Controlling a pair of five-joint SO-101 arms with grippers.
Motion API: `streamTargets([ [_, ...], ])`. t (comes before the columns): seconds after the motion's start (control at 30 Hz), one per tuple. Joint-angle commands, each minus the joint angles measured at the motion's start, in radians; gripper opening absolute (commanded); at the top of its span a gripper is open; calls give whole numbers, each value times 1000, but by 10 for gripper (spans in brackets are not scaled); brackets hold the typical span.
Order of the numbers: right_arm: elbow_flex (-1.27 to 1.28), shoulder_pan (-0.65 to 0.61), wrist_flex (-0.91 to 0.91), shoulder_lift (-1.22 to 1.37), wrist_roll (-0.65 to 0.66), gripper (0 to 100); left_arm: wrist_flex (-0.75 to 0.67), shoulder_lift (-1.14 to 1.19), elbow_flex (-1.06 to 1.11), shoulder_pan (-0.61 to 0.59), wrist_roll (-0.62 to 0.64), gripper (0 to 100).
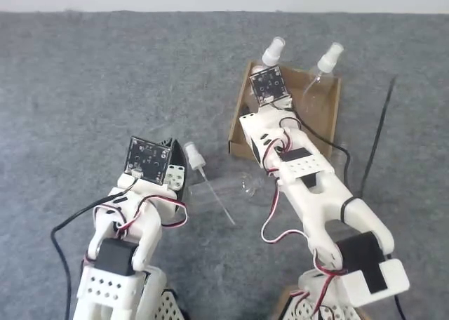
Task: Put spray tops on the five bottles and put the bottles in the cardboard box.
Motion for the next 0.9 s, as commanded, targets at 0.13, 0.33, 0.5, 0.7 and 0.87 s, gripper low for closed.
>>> streamTargets([
  [0.13,-32,-1,5,-25,0,305,-23,-17,-4,-5,0,12],
  [0.33,-38,-1,122,-173,0,304,-25,-17,4,-5,0,12],
  [0.5,-54,-2,271,-349,-3,303,-25,-17,4,-5,0,12],
  [0.7,-54,-39,493,-579,-6,303,-25,-17,4,-5,-3,12],
  [0.87,-46,-140,740,-730,-8,303,-25,-17,4,-6,0,12],
])
